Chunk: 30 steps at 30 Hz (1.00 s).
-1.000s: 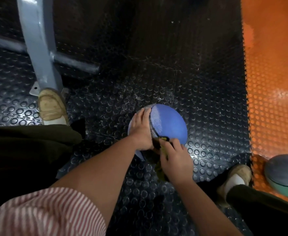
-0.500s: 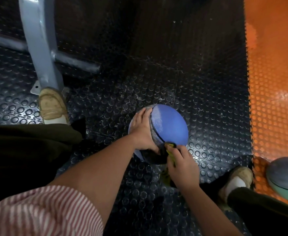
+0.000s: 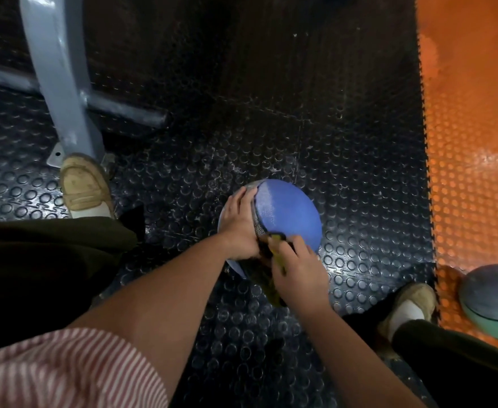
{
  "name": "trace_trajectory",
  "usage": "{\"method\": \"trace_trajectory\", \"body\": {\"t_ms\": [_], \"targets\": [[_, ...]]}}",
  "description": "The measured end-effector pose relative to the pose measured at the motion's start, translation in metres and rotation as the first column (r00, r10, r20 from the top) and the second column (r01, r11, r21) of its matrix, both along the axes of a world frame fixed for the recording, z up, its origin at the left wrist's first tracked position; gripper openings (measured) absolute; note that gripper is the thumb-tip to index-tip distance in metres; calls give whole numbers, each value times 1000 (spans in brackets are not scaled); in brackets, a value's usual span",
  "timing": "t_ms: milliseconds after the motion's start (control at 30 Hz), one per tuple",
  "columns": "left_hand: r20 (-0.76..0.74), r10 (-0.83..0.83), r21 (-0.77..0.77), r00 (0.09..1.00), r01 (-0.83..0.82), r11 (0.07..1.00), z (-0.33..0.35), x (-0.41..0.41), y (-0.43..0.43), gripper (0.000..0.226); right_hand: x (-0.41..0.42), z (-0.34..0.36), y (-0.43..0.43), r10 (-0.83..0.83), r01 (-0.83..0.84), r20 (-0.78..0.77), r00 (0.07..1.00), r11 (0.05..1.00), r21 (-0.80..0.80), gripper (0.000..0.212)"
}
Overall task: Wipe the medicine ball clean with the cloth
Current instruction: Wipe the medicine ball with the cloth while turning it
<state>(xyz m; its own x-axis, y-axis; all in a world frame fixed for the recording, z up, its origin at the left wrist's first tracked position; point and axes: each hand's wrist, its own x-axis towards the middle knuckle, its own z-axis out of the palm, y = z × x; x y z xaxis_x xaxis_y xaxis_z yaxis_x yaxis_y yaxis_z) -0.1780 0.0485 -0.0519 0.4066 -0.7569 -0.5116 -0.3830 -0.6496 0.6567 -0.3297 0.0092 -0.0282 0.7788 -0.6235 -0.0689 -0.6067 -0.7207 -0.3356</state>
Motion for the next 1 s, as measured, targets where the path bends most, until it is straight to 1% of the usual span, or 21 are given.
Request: {"method": "trace_trajectory", "body": {"t_ms": [67, 133, 200, 267, 333, 400, 467, 500, 567, 633, 667, 700, 733, 833, 900, 1000], "targets": [[-22, -30, 3, 999, 30, 1000, 2, 4, 1, 136, -21, -5, 4, 20, -20, -12, 1000, 1000, 5, 24], [3, -52, 15, 999, 52, 999, 2, 4, 1, 139, -25, -3, 1, 34, -34, 15, 999, 999, 2, 24], [41, -56, 26, 998, 55, 998, 1, -2, 2, 133, -14, 1, -5, 50, -50, 8, 999, 998, -35, 29], [77, -45, 5, 996, 44, 999, -2, -10, 2, 119, 10, 9, -10, 57, -58, -16, 998, 996, -61, 30], [89, -29, -1, 996, 29, 1000, -4, -14, 2, 108, 39, 17, -17, -5, -1, -95, 996, 998, -68, 29], [61, -16, -17, 998, 17, 1000, -6, -13, 2, 109, 59, 21, -24, -92, 88, -135, 987, 996, -34, 29], [-1, 13, -53, 1000, -13, 999, -7, -11, 2, 111, 63, 24, -25, -129, 129, -118, 985, 992, -7, 28], [-21, 39, -69, 999, -40, 997, -7, -11, 2, 107, 59, 23, -23, -130, 132, -107, 986, 991, 4, 29], [-20, 80, -79, 997, -81, 994, -7, -8, 2, 99, 45, 19, -12, -98, 101, -97, 990, 994, 28, 29], [11, 70, -59, 997, -69, 996, -8, -2, 4, 106, 30, 18, 4, -28, 32, -64, 998, 998, 55, 30], [19, 51, -45, 999, -50, 998, -8, -1, 6, 109, 25, 19, 6, 7, -5, -62, 998, 999, 42, 32], [27, 35, -36, 999, -34, 999, -8, -1, 6, 111, 24, 18, 5, 20, -20, -57, 998, 1000, 3, 32], [38, 30, -31, 999, -29, 999, -8, -3, 6, 110, 24, 19, 3, 16, -16, -70, 997, 1000, 3, 30], [16, 93, -28, 996, -92, 995, -6, -9, 3, 98, 33, 25, -9, -40, 47, -146, 988, 998, 45, 30], [-10, 135, -23, 991, -135, 991, -7, -8, -1, 92, 41, 28, -13, -98, 113, -159, 982, 989, 93, 31], [11, 80, -8, 997, -80, 997, -5, -10, 1, 104, 60, 33, -27, -215, 234, -125, 969, 959, 159, 32]]}}
